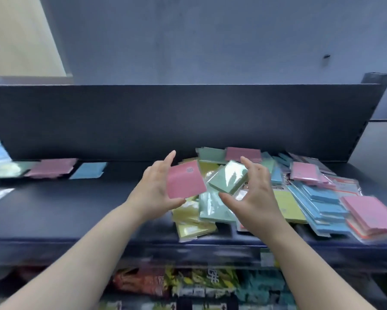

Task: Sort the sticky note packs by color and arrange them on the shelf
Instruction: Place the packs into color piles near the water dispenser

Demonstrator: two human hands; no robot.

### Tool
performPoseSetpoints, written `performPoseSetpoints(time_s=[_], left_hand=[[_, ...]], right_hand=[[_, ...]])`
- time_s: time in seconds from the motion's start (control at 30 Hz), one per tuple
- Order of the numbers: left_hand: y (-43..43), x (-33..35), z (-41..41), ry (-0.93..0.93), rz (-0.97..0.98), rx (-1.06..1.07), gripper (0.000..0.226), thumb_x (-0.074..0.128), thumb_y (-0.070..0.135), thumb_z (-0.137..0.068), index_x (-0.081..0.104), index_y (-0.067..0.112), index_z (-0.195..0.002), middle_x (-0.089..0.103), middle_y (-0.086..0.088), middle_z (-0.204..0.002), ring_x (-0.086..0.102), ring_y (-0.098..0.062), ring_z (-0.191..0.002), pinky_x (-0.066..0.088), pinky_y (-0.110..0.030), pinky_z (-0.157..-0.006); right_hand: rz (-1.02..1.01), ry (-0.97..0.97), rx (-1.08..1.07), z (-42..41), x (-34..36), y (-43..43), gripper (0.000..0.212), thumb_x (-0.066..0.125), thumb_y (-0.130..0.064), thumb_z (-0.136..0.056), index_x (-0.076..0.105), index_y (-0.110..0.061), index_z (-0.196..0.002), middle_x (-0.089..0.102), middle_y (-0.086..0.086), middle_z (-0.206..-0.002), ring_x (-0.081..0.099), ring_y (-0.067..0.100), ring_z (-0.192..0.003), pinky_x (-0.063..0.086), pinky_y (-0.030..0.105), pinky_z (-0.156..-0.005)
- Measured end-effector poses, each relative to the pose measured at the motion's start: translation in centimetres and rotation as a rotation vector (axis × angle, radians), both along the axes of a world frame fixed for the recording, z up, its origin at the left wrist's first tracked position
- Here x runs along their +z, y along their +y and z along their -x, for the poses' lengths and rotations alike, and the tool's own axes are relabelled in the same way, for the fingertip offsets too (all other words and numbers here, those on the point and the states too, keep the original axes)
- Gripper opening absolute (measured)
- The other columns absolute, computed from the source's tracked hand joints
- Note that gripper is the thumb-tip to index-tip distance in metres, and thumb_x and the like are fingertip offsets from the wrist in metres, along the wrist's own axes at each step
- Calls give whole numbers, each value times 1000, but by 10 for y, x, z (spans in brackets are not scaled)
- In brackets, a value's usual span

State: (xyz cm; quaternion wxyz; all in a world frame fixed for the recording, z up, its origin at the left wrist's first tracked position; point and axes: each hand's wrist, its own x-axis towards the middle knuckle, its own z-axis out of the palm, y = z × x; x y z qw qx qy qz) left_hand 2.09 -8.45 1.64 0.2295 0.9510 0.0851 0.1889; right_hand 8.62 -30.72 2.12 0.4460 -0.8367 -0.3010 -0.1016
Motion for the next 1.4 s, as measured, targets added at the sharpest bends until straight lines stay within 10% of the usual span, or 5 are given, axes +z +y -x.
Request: performPoseSetpoints(time_s=[0.67,1.17,1.4], left_hand=[[154,-9,136,-19,4,246,115,79,40,-67,0,33,-151,29,5,-144,25,-16,-135,26,-30,-111],[394,-13,164,66,31,206,108,79,40,-69,10,25,-151,29,-2,-149,26,-19,-138,20,-31,-115],[442,-10,162,46,62,225,106,78,43,-68,14,27,-150,36,1,-141,31,-19,-133,26,-32,-112]], right_hand=[[-5,78,274,74,-10,178,82,75,-30,-77,30,-26,-144,32,-11,-129,35,-2,-112,26,14,-93],[6,229,173,112,-25,387,76,74,-19,-77,35,-27,-141,37,-10,-126,43,-10,-100,26,-9,-75],[56,236,138,115,-22,435,77,75,-25,-76,36,-27,-142,37,-13,-124,43,4,-112,28,12,-91]])
